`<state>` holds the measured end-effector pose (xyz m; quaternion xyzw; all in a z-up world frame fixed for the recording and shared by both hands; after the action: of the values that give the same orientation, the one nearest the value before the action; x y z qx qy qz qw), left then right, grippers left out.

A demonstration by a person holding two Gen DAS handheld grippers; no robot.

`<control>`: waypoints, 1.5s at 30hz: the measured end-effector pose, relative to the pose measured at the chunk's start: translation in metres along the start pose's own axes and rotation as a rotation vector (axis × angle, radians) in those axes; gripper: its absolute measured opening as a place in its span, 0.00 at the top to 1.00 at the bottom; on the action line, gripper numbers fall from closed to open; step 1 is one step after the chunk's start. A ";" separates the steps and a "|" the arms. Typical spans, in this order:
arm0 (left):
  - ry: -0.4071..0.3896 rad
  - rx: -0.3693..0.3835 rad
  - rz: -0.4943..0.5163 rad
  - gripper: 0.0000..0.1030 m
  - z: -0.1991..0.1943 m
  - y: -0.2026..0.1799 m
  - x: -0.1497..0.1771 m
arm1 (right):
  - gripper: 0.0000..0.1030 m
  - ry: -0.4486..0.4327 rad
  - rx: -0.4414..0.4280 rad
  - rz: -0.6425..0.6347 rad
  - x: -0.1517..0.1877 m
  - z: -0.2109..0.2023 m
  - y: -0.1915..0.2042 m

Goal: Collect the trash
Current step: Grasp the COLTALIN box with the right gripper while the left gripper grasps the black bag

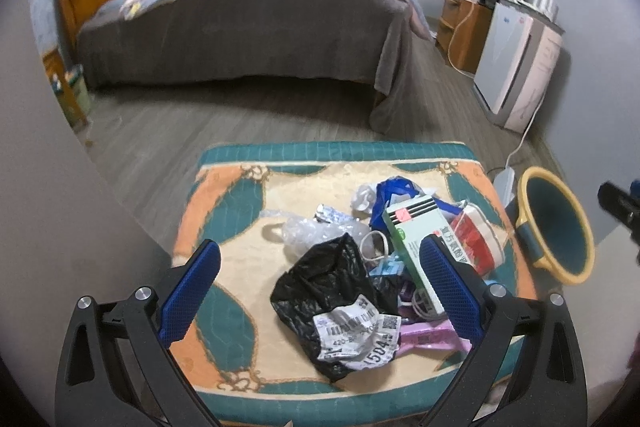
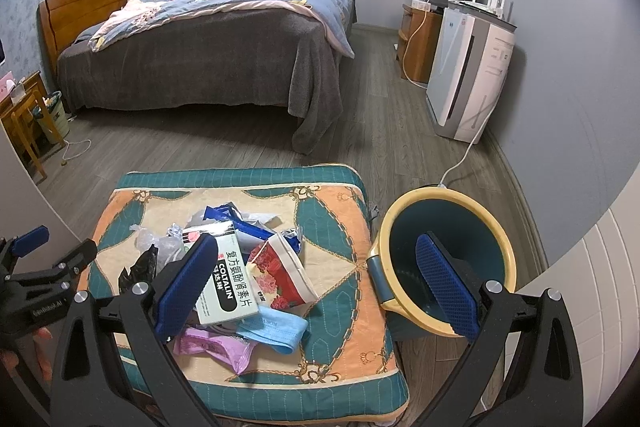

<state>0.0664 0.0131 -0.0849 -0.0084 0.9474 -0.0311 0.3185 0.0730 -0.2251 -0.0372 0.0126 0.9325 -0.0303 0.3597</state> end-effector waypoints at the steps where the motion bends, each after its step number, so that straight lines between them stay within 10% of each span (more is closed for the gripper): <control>1: 0.007 0.009 -0.024 0.04 0.002 0.004 0.000 | 0.05 0.001 0.007 -0.006 -0.001 0.004 0.000; 9: 0.034 -0.073 -0.029 0.04 0.019 0.030 -0.002 | 0.05 0.122 -0.075 0.081 -0.007 0.050 -0.002; 37: 0.139 -0.044 0.004 0.04 0.055 0.053 0.002 | 0.06 0.467 -0.206 -0.234 0.066 0.169 0.123; 45: 0.161 -0.018 0.004 0.04 0.058 0.047 0.007 | 0.30 0.503 -0.233 -0.198 0.070 0.165 0.119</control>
<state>0.0960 0.0561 -0.1383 -0.0071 0.9702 -0.0224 0.2412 0.1375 -0.1171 -0.2121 -0.1128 0.9862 0.0463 0.1118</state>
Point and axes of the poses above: each gripper's, at about its wrist camera, not at the fingertips, and z roughly the way its jaws point, y to its left, x to its underside, the point moved 9 cm from there along z, roughly the way its jaws point, and after that the axes turned 5 degrees about y, right-handed, at the moved point
